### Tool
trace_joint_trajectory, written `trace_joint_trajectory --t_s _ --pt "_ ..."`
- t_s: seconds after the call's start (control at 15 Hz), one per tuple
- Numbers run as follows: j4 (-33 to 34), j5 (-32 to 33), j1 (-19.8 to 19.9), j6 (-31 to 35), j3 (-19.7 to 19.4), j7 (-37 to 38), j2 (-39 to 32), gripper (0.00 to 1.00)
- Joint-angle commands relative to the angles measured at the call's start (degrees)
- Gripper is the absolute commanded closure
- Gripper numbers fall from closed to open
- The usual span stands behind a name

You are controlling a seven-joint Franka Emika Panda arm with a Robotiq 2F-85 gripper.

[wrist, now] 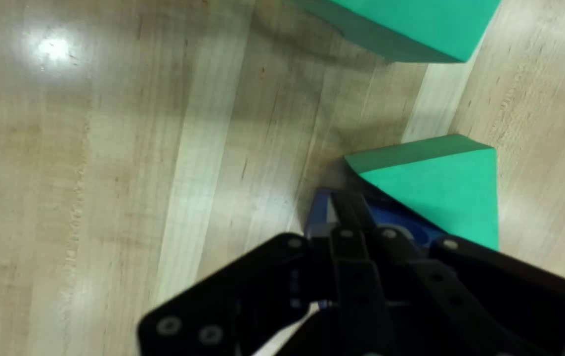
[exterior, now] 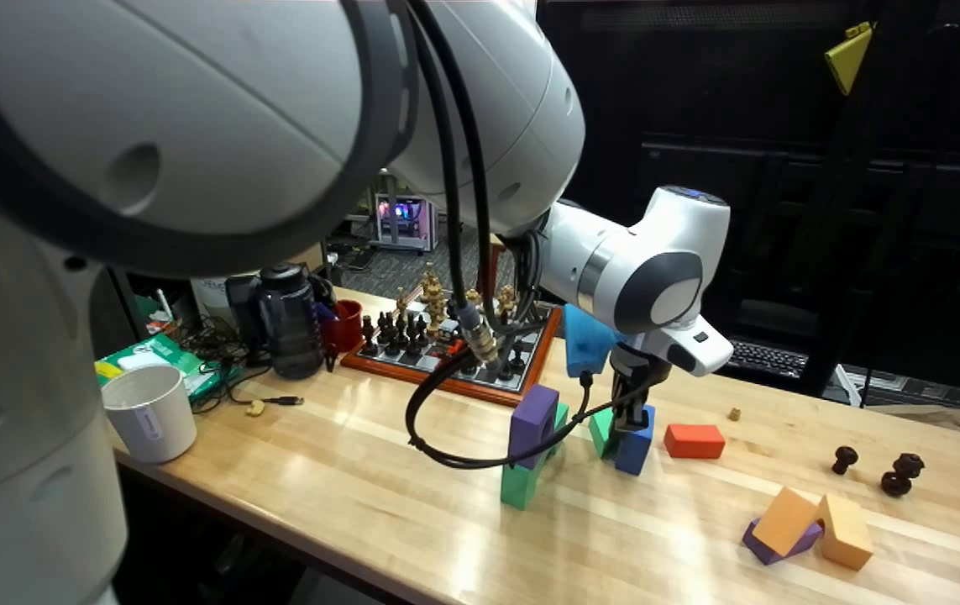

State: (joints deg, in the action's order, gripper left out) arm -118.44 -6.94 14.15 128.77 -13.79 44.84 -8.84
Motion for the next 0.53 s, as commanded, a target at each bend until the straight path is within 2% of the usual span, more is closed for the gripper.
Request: trace_joint_trajectory --t_s 0.0,0.47 --pt "-0.66 0.0 -0.31 -2.06 -0.82 -1.26 2.44 1.0" --pt "-3.05 3.33 -0.46 -3.64 -0.97 -2.45 8.64 1.0"
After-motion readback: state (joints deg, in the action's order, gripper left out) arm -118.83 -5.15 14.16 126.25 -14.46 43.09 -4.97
